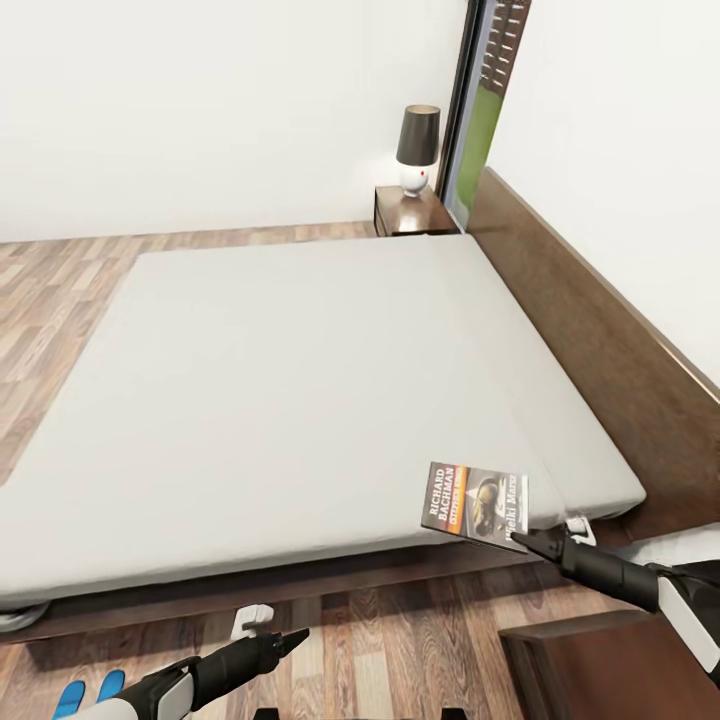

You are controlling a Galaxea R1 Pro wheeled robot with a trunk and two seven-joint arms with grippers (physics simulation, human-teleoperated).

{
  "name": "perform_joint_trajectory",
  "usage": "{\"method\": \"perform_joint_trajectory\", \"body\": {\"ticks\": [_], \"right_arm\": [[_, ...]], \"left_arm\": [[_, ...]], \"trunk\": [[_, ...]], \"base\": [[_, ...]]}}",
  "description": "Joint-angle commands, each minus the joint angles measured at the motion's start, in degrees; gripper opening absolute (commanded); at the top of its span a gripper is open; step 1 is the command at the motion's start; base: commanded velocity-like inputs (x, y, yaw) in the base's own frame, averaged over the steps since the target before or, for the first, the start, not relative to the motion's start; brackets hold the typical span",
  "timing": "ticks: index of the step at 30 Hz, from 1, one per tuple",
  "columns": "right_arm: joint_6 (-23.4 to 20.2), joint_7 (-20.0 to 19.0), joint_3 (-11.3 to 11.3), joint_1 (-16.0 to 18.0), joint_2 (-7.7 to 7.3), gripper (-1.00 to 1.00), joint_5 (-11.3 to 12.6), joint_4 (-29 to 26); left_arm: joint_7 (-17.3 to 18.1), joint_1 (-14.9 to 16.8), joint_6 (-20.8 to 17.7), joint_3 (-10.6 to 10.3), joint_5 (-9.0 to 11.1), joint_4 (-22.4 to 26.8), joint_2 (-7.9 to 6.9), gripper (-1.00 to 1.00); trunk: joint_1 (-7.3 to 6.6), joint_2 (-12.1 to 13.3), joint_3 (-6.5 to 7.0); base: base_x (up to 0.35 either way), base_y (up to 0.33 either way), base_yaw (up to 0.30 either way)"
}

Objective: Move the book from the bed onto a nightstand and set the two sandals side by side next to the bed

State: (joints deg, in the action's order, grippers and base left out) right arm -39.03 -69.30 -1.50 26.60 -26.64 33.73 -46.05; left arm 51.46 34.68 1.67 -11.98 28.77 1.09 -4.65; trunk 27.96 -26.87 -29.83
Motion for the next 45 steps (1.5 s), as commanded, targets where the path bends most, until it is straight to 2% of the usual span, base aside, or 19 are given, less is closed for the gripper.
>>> {"method": "perform_joint_trajectory", "body": {"ticks": [1,7,8,10,26,36,37,41,45], "right_arm": [[-0.31,-0.08,-0.02,0.02,0.0,-1.0,0.47,1.41],[0.33,-0.07,-0.08,0.03,-0.4,-1.0,0.62,9.77],[1.91,-0.09,-0.08,0.03,-0.46,-1.0,0.49,12.48],[3.27,-0.14,-0.08,0.01,-0.47,-1.0,0.43,13.66],[4.98,-0.09,0.01,0.0,0.02,-1.0,0.24,15.09],[5.01,-0.05,0.01,-0.02,0.02,-1.0,0.28,15.38],[9.0,-0.16,0.01,-0.14,0.01,-1.0,0.22,23.11],[12.89,-0.18,0.01,-0.16,0.01,-1.0,0.27,23.98],[13.46,-0.15,0.01,-0.19,0.07,-1.0,0.23,24.67]], "left_arm": [[0.16,0.03,0.17,-0.49,0.41,-0.03,-0.01,1.0],[0.25,0.03,0.15,-0.5,0.41,-0.03,-0.01,1.0],[0.23,0.03,0.16,-0.5,0.41,-0.03,-0.01,1.0],[0.2,0.03,0.17,-0.48,0.41,-0.03,-0.01,1.0],[0.05,-0.58,0.17,-0.47,0.41,-0.03,-0.09,1.0],[-0.02,-0.76,0.24,-0.47,0.41,-0.03,-0.11,1.0],[-1.04,-1.06,0.42,-0.49,0.41,-0.03,-0.18,1.0],[-1.92,-2.12,0.46,-0.5,0.31,-0.03,-0.13,1.0],[-3.64,-3.45,0.61,-0.5,0.23,-0.02,-0.1,1.0]], "trunk": [[-0.2,0.34,0.2],[-1.51,2.75,1.67],[-1.73,3.15,1.94],[-2.17,3.95,2.47],[-2.17,3.95,3.91],[-2.17,3.95,4.04],[-2.17,3.95,4.08],[-2.17,3.95,4.35],[-2.17,3.95,4.71]], "base": [[0.0,0.0,0.0],[0.0,0.0,-0.004],[0.0,0.0,-0.048],[0.0,0.0,-0.035],[0.0,0.0,-0.005],[0.0,0.0,0.0],[0.0,0.0,0.0],[0.0,0.0,0.0],[0.0,0.0,0.0]]}}
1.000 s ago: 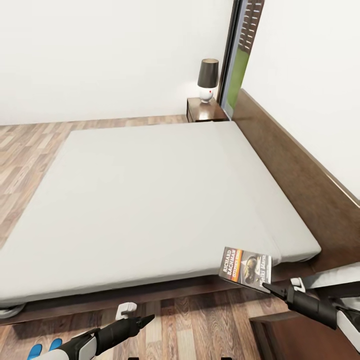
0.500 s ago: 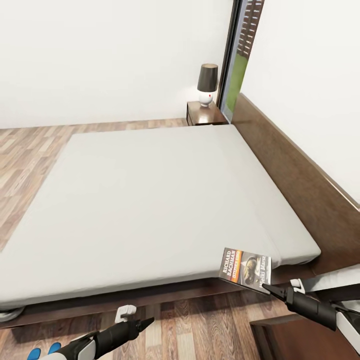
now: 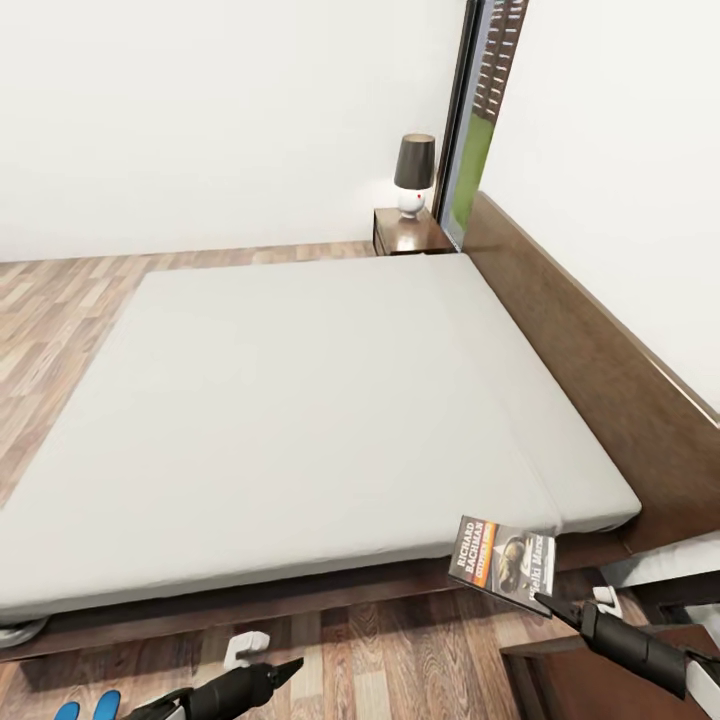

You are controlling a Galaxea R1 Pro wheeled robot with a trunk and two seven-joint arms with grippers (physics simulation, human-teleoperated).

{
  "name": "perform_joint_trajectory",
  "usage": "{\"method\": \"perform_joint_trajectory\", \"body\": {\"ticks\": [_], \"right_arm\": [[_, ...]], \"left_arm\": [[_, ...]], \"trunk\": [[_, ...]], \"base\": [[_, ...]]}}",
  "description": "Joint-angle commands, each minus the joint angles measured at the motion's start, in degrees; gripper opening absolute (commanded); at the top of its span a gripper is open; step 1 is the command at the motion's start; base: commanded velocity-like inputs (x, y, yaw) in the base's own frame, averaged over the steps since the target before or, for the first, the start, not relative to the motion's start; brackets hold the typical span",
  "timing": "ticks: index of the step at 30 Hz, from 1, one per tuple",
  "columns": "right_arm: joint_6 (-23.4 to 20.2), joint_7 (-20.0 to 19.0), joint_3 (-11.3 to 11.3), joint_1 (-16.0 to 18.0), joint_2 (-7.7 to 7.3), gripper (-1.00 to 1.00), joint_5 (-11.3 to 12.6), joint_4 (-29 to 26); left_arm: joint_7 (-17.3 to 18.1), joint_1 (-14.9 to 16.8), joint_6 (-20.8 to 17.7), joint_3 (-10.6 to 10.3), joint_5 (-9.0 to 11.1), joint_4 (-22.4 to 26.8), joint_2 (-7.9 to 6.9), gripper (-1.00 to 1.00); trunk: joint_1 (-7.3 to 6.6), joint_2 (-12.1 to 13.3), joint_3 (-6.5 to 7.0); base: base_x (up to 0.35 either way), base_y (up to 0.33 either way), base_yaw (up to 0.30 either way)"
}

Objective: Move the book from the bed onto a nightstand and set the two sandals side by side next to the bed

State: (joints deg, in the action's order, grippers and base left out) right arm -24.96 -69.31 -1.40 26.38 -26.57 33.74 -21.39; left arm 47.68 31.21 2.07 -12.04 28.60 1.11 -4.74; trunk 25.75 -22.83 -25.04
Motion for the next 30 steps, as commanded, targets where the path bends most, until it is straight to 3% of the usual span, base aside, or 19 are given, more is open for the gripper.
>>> {"method": "perform_joint_trajectory", "body": {"ticks": [1,7,15,21,30], "right_arm": [[-0.49,-0.1,-0.1,0.02,0.01,-1.0,0.19,0.56],[-0.28,0.1,-0.1,-0.01,0.02,-1.0,-0.57,5.36],[-0.03,0.22,-0.1,-0.01,0.03,-1.0,-0.8,6.75],[5.37,-0.02,-0.1,-0.01,0.03,-1.0,-0.85,7.11],[6.75,-0.02,-0.1,-0.01,0.03,-1.0,-0.72,7.23]], "left_arm": [[-0.34,-0.51,0.25,-0.44,0.37,-0.01,-0.01,1.0],[-1.14,-1.44,0.25,-0.5,0.33,0.01,0.05,1.0],[-1.28,-1.69,0.29,-0.52,0.32,0.02,0.06,1.0],[-2.57,-2.16,0.3,-0.6,0.26,0.03,0.02,1.0],[-6.23,-2.2,0.9,-0.62,0.22,0.03,0.08,1.0]], "trunk": [[0.03,-0.09,0.02],[0.03,-0.09,0.57],[0.03,-0.09,1.31],[0.03,-0.09,1.86],[0.03,-0.09,2.7]], "base": [[0.0,0.0,0.0],[0.0,0.0,0.0],[0.0,0.0,0.0],[0.0,0.0,0.0],[0.0,0.0,0.0]]}}
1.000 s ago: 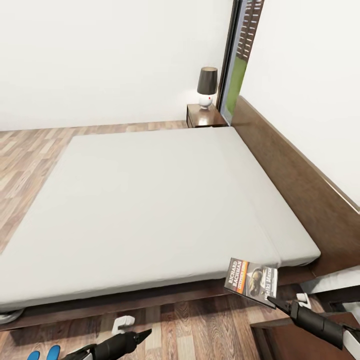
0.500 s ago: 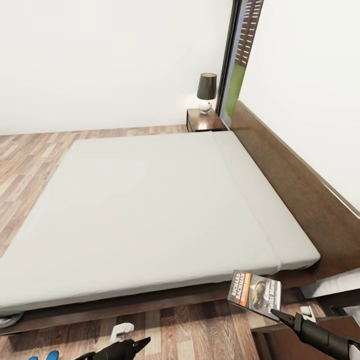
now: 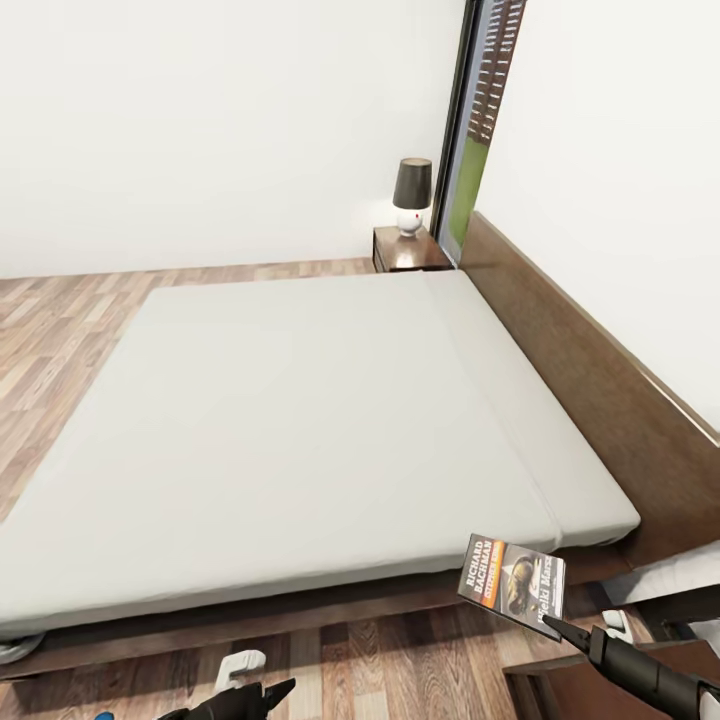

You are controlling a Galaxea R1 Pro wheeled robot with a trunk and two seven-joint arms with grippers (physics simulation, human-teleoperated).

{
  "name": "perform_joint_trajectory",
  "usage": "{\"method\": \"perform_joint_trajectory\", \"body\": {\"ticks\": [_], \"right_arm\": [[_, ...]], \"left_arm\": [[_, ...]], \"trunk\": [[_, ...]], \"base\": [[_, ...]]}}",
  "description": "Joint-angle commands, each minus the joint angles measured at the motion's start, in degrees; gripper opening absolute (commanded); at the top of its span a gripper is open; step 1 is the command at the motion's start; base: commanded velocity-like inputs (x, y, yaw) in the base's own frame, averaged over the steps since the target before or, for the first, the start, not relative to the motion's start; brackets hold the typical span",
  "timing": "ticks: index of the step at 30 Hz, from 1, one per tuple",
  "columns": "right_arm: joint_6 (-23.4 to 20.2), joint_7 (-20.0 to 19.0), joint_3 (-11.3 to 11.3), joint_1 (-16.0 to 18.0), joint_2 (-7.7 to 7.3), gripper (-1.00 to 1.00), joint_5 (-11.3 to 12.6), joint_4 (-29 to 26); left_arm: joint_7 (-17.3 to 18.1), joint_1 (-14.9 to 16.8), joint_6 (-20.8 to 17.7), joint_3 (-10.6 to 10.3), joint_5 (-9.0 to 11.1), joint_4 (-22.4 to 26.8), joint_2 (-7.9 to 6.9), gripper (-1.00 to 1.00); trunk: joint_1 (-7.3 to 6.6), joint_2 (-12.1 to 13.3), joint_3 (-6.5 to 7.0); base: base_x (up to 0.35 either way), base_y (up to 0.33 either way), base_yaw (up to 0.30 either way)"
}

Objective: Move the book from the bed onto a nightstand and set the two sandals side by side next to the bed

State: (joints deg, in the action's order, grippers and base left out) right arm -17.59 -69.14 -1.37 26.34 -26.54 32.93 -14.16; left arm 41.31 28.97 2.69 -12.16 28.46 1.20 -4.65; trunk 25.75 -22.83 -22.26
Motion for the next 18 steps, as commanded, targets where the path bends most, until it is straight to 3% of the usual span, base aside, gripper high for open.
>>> {"method": "perform_joint_trajectory", "body": {"ticks": [1,18], "right_arm": [[-0.6,-0.17,-0.13,0.03,0.0,-1.0,0.1,0.01],[1.57,-0.07,-0.13,0.03,0.08,-1.0,-0.06,0.1]], "left_arm": [[0.08,0.04,0.48,-0.5,0.36,-0.05,-0.01,1.0],[-0.17,-0.29,1.53,-0.49,0.45,-0.07,-0.1,1.0]], "trunk": [[0.03,-0.09,0.01],[0.03,-0.09,1.59]], "base": [[0.0,0.0,0.0],[0.0,0.0,0.0]]}}
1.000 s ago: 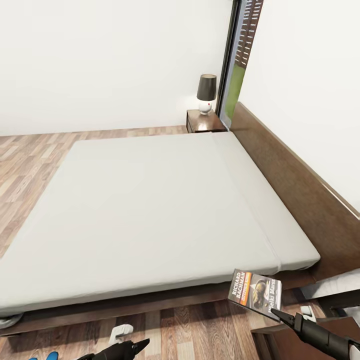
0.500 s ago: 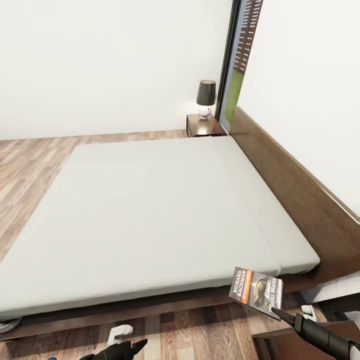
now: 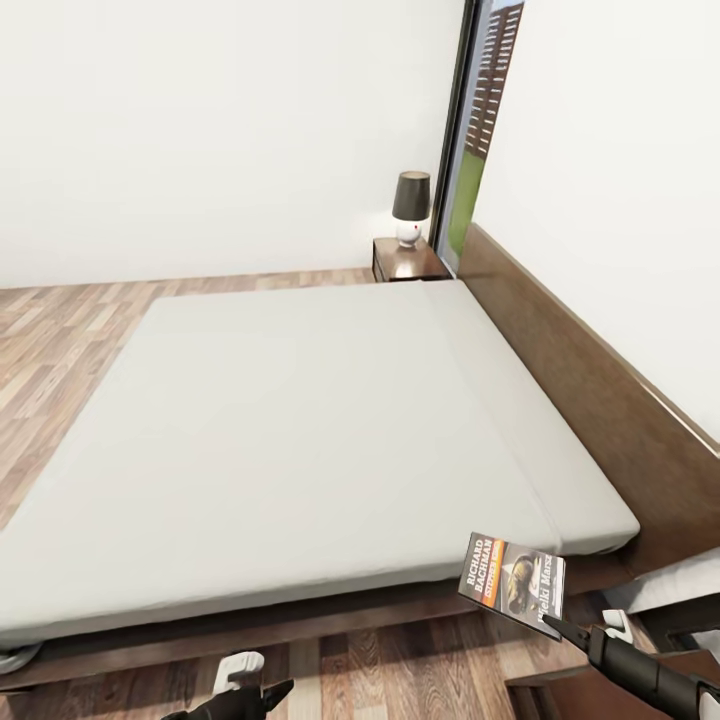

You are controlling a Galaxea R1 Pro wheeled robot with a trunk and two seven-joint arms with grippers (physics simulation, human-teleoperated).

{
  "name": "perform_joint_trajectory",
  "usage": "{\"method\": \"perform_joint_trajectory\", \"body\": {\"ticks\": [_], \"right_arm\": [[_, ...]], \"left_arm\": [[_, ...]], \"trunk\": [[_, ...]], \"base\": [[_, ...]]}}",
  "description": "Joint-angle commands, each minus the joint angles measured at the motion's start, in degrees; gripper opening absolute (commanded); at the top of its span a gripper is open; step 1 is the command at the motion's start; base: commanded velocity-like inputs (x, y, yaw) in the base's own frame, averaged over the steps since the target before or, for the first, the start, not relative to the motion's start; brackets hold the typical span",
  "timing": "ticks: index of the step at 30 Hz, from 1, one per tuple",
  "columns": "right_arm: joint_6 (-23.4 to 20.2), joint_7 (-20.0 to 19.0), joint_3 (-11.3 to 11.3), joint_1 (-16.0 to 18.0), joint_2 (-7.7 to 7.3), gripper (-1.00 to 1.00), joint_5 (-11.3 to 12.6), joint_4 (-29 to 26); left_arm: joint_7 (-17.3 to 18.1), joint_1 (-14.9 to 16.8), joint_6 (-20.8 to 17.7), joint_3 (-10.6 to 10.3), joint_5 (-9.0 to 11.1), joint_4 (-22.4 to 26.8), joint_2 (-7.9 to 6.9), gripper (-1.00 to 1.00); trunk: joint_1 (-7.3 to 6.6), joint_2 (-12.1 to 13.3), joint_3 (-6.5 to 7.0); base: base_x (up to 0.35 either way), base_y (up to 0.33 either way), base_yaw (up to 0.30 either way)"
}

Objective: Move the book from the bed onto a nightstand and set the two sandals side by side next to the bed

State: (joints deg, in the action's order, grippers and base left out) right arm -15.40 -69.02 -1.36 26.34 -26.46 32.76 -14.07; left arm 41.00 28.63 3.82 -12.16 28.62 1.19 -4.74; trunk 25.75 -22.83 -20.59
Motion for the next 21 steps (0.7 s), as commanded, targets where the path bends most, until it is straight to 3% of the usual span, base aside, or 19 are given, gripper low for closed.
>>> {"method": "perform_joint_trajectory", "body": {"ticks": [1,15,21], "right_arm": [[-0.58,-0.21,-0.13,0.03,0.0,-1.0,0.11,0.01],[0.77,-0.16,-0.13,0.03,0.27,-1.0,0.17,0.2],[2.42,-0.15,-0.13,0.03,0.34,-1.0,0.21,2.9]], "left_arm": [[0.13,0.04,0.4,-0.5,0.29,-0.06,-0.02,1.0],[0.13,0.02,0.57,-0.5,0.29,-0.05,-0.13,1.0],[0.13,0.02,0.59,-0.5,0.31,-0.08,-0.1,1.0]], "trunk": [[0.03,-0.09,0.01],[0.03,-0.09,1.3],[0.03,-0.09,1.86]], "base": [[0.0,0.0,0.0],[0.0,0.0,0.0],[0.0,0.0,0.0]]}}
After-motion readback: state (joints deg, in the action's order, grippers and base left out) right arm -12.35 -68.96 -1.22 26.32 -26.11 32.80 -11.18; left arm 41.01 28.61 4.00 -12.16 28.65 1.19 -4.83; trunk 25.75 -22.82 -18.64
